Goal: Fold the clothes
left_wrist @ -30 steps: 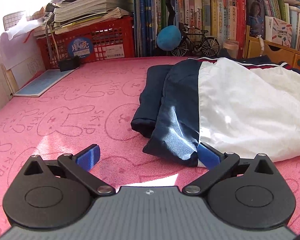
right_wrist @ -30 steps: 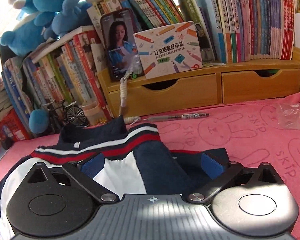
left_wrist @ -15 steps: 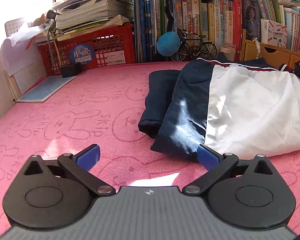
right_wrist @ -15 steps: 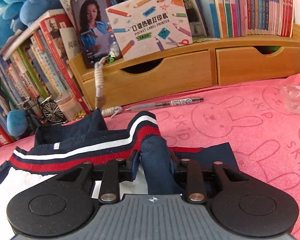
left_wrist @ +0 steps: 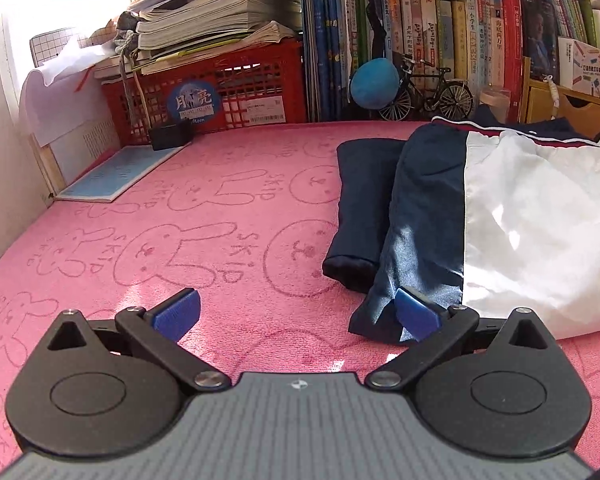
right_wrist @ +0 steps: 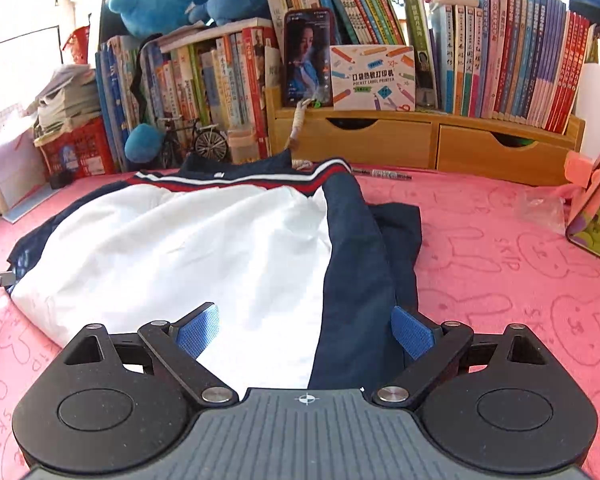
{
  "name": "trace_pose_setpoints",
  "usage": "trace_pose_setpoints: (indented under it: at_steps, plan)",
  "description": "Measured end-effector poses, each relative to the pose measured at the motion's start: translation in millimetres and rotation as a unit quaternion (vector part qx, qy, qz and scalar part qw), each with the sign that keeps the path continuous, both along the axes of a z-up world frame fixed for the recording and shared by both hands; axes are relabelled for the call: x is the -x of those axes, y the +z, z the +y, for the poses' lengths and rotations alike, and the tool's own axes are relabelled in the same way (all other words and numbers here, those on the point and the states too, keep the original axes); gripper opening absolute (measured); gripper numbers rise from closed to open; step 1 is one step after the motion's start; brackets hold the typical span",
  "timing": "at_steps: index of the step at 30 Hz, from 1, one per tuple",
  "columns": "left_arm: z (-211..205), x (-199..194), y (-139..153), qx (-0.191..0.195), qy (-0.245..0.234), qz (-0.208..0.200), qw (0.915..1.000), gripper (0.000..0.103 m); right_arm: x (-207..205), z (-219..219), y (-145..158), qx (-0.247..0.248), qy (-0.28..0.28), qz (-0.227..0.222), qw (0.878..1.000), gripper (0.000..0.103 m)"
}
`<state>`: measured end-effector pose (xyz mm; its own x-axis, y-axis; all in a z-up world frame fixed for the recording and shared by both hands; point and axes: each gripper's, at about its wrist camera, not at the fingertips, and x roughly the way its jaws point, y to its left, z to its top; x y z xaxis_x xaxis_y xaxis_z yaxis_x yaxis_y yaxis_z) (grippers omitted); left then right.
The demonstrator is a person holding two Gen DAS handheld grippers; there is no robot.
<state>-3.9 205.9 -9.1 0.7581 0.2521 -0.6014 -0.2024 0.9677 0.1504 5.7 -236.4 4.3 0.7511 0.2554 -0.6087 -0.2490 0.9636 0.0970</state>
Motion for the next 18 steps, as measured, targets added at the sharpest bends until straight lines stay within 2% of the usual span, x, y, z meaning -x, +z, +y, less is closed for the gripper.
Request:
trace_pose_setpoints:
  at_steps: [3, 5, 8, 10, 13, 15, 16, 18]
  plan:
    - [-3.6, 1.4, 0.0, -0.014, 0.003, 0.003, 0.9999, 0.103, 5.8, -11.6, -14.8, 0.009, -0.025, 0.023, 0.999, 0.089]
    - [-5.2, 2.2, 0.3, -0.021, 0.006, 0.005, 0.9998, 0.103, 5.9, -21.4, -25.3, 0.024, -0.056, 0.034, 0.998, 0.077]
    - [-5.5, 2.2, 2.1, -0.018, 0.018, 0.011, 0.9996, 0.103, 13.1, -32.8, -25.5, 0.041, -0.092, 0.019, 0.995, 0.076]
    - [-7.8, 5.6, 3.7, -0.03, 0.023, 0.015, 0.9992, 0.103, 17.4, -43.2, -23.3, 0.048, -0.115, 0.019, 0.992, 0.077]
    - [-17.5, 13.5, 10.0, -0.075, 0.021, 0.032, 0.9964, 0.103, 25.2, -54.1, -16.5, 0.042, -0.138, 0.027, 0.989, 0.078]
    - [-31.9, 21.7, 19.2, -0.12, -0.001, 0.012, 0.9927, 0.103, 33.9, -41.9, -5.1, 0.067, -0.137, -0.004, 0.988, 0.078]
    - [-39.2, 25.3, 24.0, -0.14, -0.013, 0.002, 0.9901, 0.103, 37.3, -31.5, 1.0, 0.059, -0.119, -0.02, 0.991, 0.078]
    - [-59.7, 25.2, 38.7, -0.142, -0.058, -0.023, 0.9879, 0.103, 43.4, -9.7, 12.7, 0.044, -0.08, -0.049, 0.995, 0.078]
